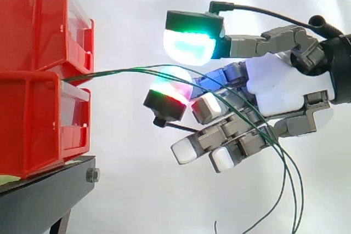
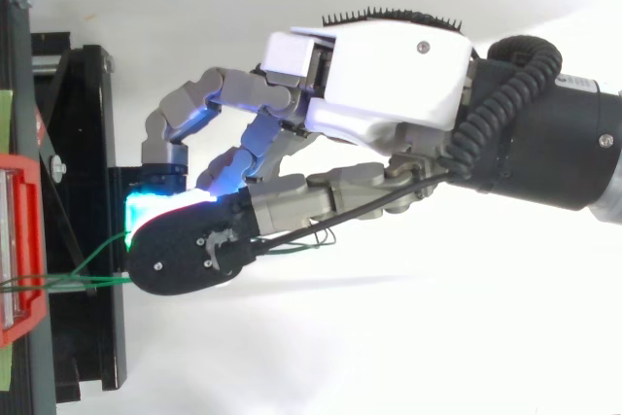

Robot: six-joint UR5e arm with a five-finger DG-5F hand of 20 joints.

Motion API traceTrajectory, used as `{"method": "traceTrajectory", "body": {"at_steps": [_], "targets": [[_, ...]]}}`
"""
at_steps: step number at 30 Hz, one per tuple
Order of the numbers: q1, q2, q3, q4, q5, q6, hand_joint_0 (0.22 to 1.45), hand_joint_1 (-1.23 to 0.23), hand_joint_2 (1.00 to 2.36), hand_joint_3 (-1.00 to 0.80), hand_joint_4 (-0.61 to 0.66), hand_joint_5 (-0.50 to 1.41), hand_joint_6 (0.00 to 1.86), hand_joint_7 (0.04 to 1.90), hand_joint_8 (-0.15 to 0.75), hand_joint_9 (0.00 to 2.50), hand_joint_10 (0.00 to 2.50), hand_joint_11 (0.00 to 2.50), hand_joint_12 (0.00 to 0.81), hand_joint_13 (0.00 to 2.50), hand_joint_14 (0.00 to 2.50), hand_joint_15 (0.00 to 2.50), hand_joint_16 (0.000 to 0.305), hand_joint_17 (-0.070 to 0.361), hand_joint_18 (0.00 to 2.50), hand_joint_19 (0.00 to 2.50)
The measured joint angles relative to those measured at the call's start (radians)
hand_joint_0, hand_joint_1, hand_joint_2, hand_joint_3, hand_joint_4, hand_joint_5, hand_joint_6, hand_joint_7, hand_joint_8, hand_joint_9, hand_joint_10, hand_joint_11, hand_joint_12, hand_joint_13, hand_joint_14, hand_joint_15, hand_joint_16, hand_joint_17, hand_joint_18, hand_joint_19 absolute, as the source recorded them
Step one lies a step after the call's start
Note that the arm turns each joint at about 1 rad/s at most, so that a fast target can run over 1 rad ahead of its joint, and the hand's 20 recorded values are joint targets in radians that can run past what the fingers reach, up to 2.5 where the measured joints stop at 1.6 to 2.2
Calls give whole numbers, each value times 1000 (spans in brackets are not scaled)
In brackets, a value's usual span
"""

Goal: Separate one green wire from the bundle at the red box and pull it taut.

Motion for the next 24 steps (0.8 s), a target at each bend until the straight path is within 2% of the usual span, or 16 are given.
{"method": "traceTrajectory", "body": {"at_steps": [9, 24], "targets": [[0, 0, 0, 1, 0, 0, 572, -702, 1020, -141, 66, -138, 920, 972, 281, 1150, 25, 755, 336, 806, 19, 473, 55, 123, 756, 672], [0, 0, 0, 2, 0, 0, 583, -725, 1019, -98, 22, -127, 923, 977, 284, 1159, 24, 749, 343, 813, 19, 462, 57, 129, 779, 649]]}}
